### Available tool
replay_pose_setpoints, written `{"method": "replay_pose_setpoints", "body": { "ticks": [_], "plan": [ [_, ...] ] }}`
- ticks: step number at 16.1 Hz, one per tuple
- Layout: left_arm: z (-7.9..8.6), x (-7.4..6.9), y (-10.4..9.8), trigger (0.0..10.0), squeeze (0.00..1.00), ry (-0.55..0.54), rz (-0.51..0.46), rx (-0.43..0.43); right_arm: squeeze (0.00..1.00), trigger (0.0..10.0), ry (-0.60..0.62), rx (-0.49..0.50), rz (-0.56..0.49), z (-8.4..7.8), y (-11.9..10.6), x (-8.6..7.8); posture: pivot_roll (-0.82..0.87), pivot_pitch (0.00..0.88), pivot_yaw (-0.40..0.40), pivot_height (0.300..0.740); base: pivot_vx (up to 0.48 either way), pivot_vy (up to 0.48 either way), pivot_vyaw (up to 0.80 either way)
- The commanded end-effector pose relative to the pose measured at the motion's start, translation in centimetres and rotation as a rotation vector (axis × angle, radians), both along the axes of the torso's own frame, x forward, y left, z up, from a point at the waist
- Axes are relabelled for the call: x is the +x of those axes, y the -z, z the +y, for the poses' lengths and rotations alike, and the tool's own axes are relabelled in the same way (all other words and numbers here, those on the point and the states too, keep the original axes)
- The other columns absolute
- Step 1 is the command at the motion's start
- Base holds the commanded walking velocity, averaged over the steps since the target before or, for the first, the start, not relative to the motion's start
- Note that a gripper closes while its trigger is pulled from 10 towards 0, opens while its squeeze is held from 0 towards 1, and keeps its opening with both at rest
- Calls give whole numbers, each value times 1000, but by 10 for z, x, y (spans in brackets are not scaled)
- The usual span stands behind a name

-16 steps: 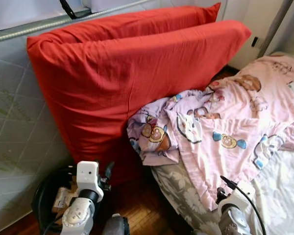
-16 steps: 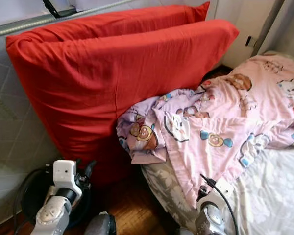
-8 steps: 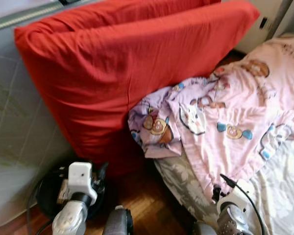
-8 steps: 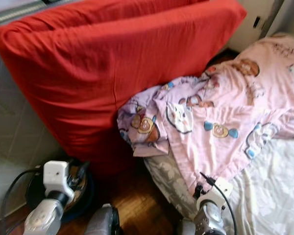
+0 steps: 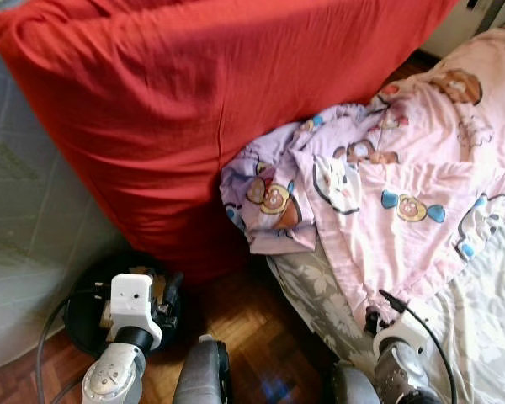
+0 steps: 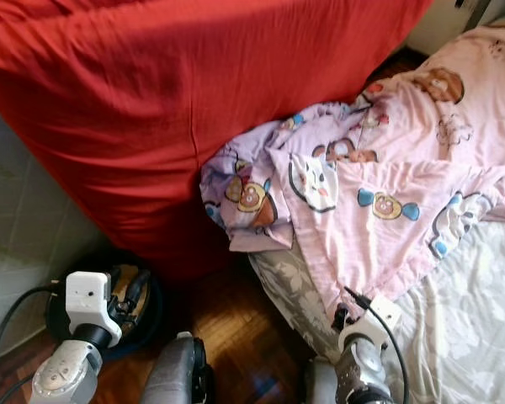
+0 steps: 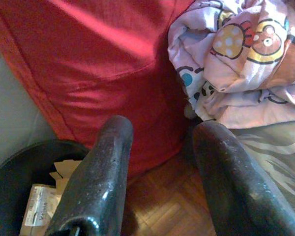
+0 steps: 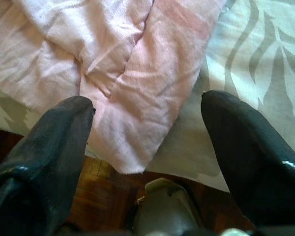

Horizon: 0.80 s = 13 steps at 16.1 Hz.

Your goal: Clean up the room

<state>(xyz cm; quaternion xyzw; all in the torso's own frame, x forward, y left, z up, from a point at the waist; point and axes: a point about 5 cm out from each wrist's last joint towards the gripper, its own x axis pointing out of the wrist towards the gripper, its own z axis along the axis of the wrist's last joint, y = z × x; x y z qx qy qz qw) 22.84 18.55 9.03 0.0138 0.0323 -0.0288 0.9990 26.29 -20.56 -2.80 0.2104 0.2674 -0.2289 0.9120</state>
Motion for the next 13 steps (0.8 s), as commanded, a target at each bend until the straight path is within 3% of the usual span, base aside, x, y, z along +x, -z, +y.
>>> {"method": "replay_pose_setpoints", "body": {
  "ticks": [1,6,12,13],
  "plan": [
    [5,-7,0,10000,0,-19,17,-9,0,10000,-1,17,32,2,6,-6,193,299,60,646,0,0,0],
    [6,-25,-4,10000,0,-19,43,2,0,10000,-8,9,43,1,6,-6,211,330,62,646,0,0,0],
    [7,-32,-16,10000,0,-19,40,16,0,10000,0,22,17,3,-1,3,243,363,76,646,0,0,0],
    [7,-34,-18,10000,0,-18,44,17,0,3922,-1,25,8,4,-2,5,246,366,78,646,0,0,0]
  ]
}}
